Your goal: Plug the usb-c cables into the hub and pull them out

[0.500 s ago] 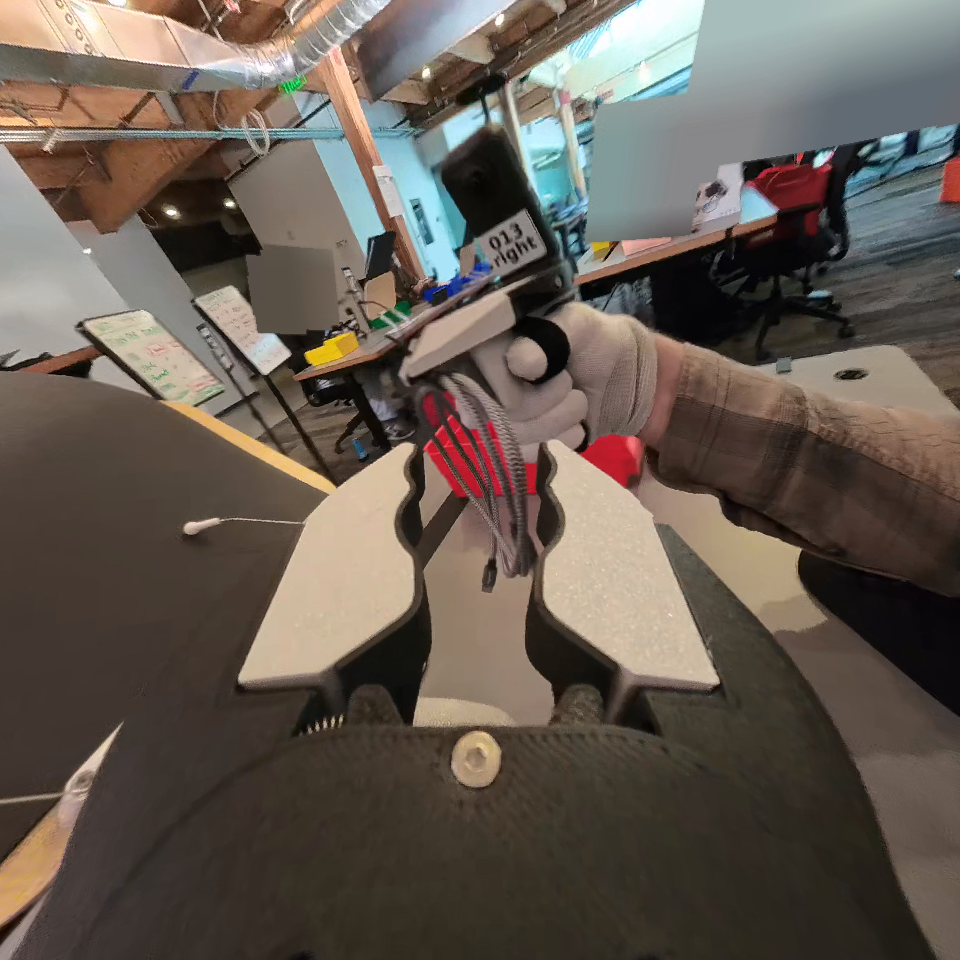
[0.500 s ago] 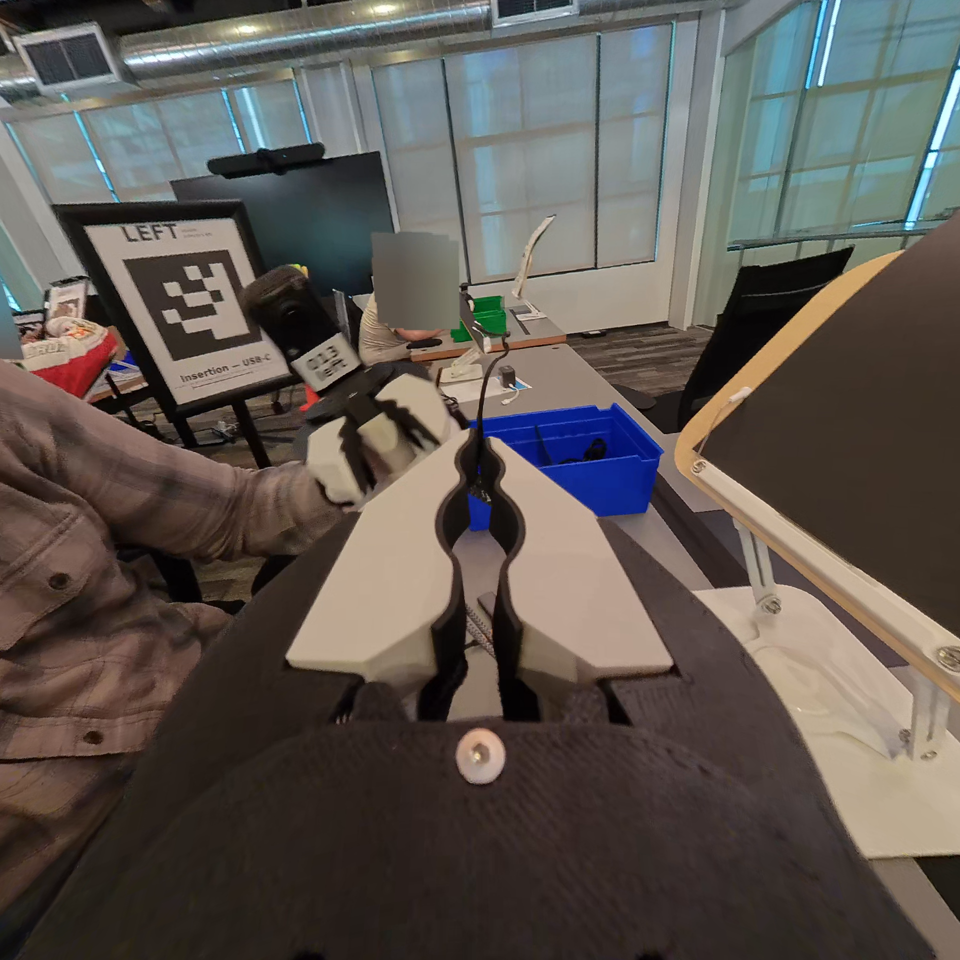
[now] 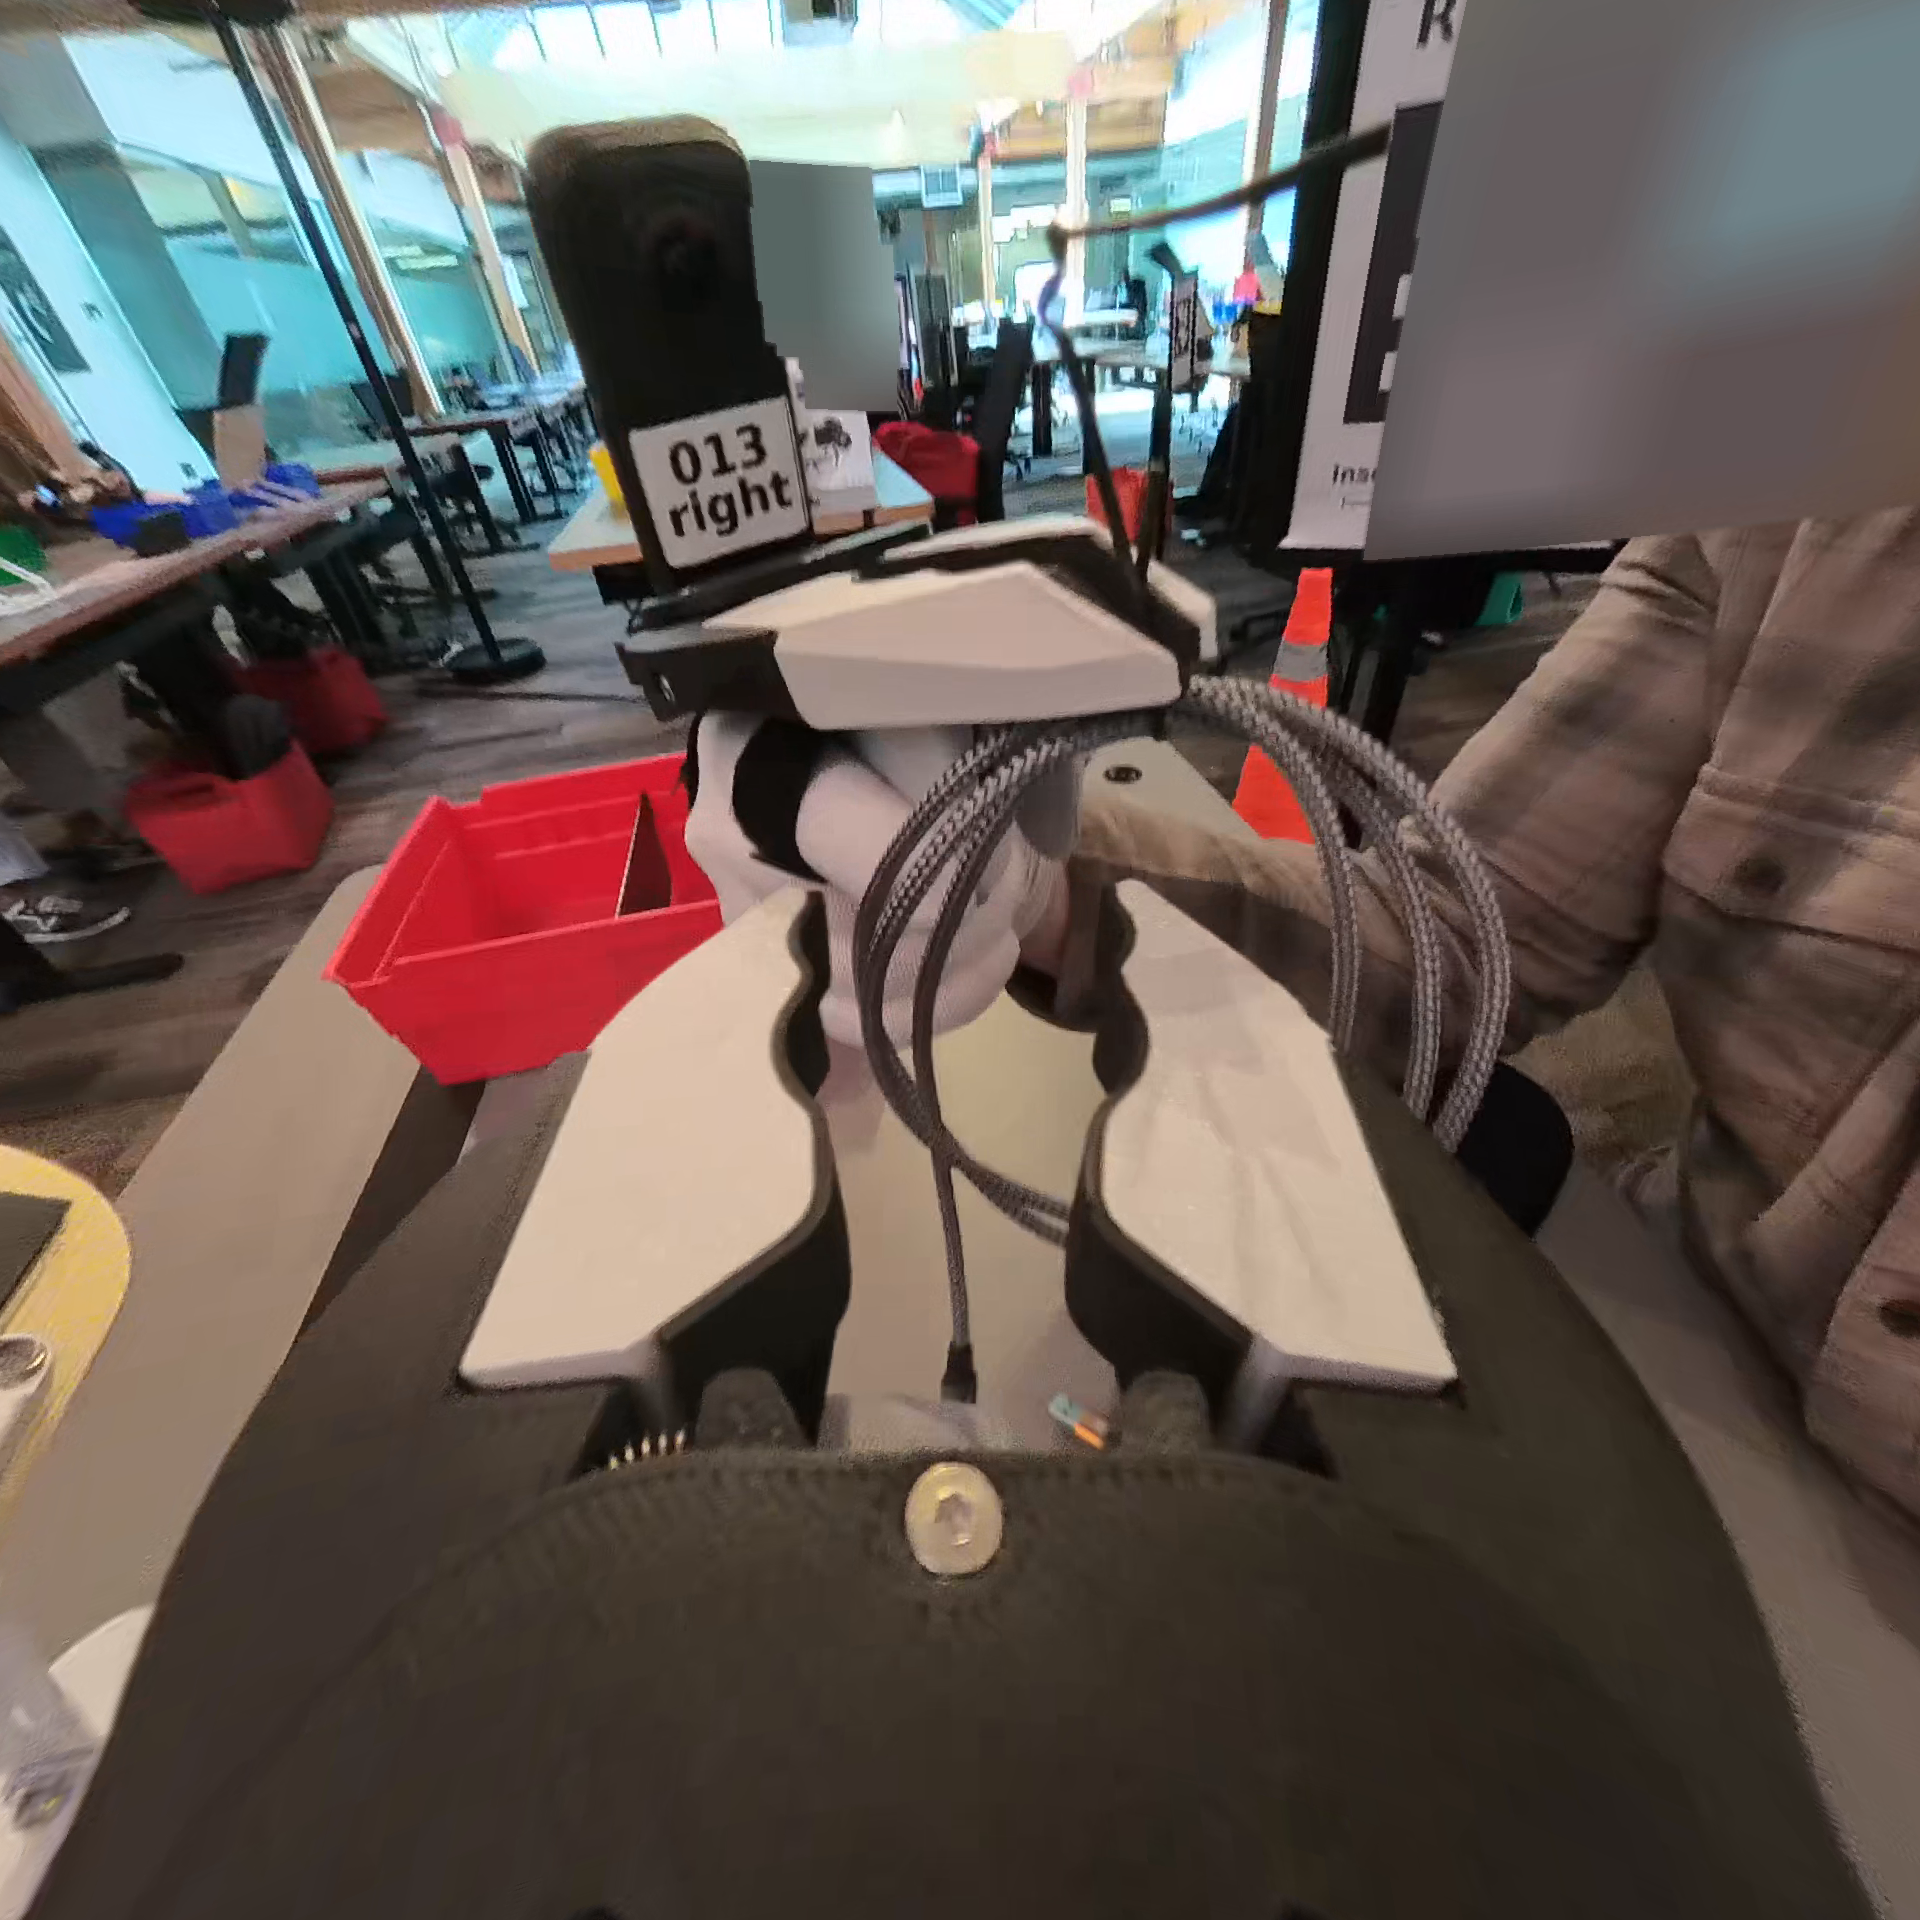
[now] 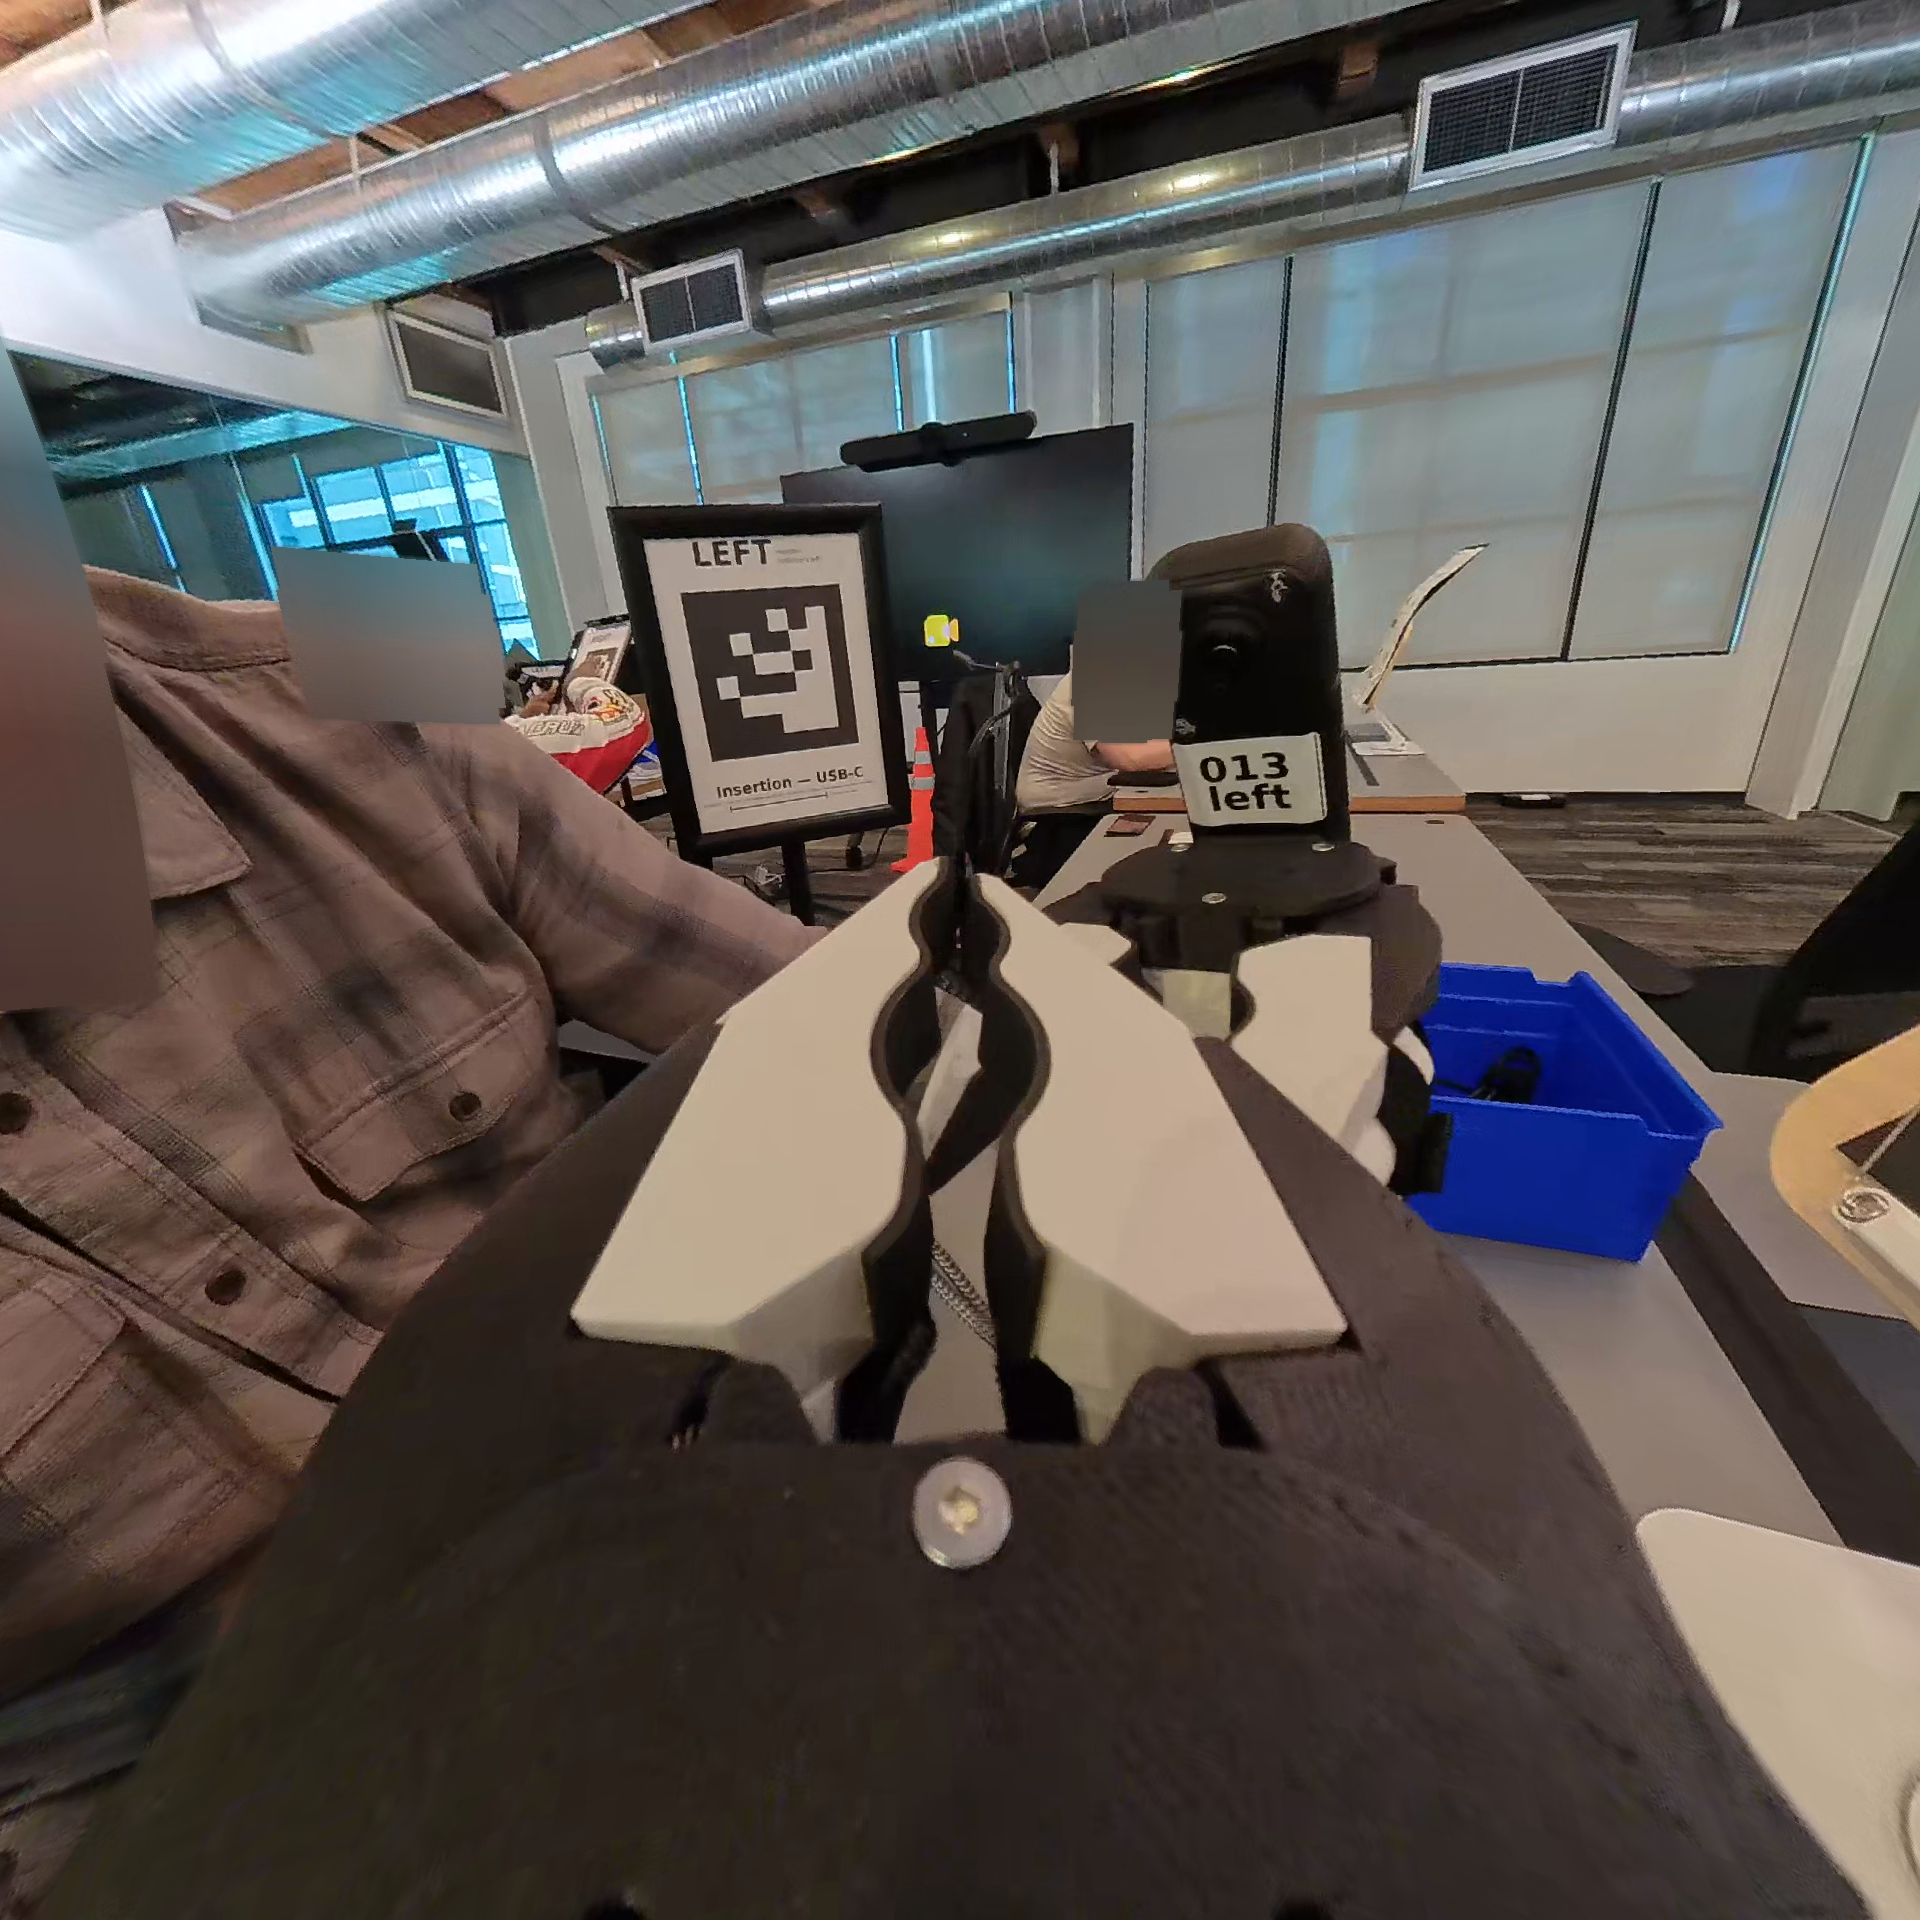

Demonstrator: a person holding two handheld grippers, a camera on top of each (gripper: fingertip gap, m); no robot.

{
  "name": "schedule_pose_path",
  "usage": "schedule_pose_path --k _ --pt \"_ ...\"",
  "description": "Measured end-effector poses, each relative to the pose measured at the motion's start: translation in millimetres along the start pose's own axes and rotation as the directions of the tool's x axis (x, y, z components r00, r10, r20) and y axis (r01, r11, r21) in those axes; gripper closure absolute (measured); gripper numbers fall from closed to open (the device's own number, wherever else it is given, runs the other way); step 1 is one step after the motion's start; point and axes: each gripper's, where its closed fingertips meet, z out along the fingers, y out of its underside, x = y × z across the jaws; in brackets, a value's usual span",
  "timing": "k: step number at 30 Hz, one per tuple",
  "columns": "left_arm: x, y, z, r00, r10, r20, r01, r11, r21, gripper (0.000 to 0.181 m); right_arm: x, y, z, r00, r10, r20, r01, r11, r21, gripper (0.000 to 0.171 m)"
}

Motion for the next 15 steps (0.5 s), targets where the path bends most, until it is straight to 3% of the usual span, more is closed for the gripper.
schedule_pose_path --k 4,7,14,15 --pt "-7.6 -4.0 3.7 0.998 -0.001 0.056 -0.002 0.998 0.057 0.153 1.1 1.8 1.9 1.000 0.011 0.005 -0.011 1.000 -0.001 0.171" --pt "-7.0 -5.7 6.3 0.998 -0.012 0.059 0.007 0.996 0.092 0.156 -0.4 -0.2 0.1 1.000 0.013 0.009 -0.013 1.000 0.008 0.171" --pt "-7.3 -2.3 6.1 0.993 0.048 0.107 -0.053 0.998 0.046 0.166 3.6 2.0 -5.6 1.000 0.013 -0.024 -0.013 1.000 -0.009 0.171" --pt "-9.6 -1.4 3.2 0.992 0.049 0.120 -0.053 0.998 0.038 0.174 2.8 0.8 -7.0 1.000 0.013 -0.022 -0.013 1.000 -0.005 0.171"
